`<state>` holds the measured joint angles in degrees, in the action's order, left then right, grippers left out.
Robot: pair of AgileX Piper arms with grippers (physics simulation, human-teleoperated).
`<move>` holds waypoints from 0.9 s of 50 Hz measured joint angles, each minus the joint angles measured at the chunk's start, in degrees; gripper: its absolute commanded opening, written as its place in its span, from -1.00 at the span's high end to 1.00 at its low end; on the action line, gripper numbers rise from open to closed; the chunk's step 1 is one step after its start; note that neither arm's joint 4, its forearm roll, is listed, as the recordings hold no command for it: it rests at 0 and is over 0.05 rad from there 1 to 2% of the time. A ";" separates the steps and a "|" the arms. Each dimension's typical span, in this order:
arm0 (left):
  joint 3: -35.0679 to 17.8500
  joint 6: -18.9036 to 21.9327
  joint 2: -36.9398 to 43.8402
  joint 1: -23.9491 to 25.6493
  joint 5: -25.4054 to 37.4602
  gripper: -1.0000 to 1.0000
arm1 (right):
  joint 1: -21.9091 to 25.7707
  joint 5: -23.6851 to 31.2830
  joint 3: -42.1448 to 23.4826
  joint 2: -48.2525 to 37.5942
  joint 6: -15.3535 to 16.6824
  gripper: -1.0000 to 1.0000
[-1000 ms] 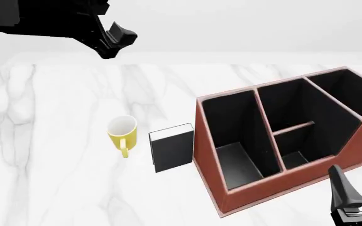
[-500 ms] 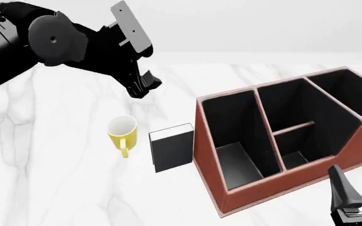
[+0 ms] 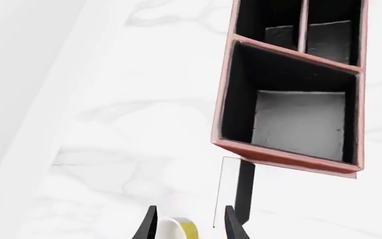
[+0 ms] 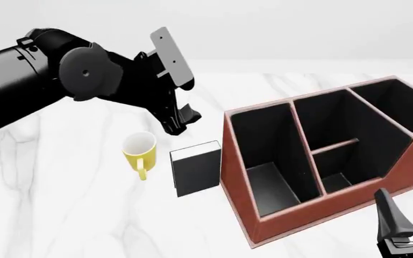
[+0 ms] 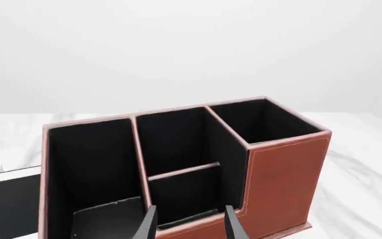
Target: Pick up the book and place it in the back compartment of the caddy.
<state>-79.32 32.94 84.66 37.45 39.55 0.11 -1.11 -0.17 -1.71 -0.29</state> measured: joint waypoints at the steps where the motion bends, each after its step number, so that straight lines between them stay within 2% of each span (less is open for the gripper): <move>1: 0.13 -0.13 0.09 0.21 -0.24 -1.00 | 0.00 -0.01 0.00 -0.02 0.00 -1.00; 14: 2.56 -1.66 1.94 2.28 -4.51 -1.00 | 0.02 -0.14 0.02 -0.20 -0.06 -1.00; 45: 8.69 -3.41 5.68 3.28 -12.39 -1.00 | 0.23 0.42 0.02 0.40 0.00 -1.00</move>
<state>-70.63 29.53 90.34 40.73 27.16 0.35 -0.69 -0.15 -1.31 -0.28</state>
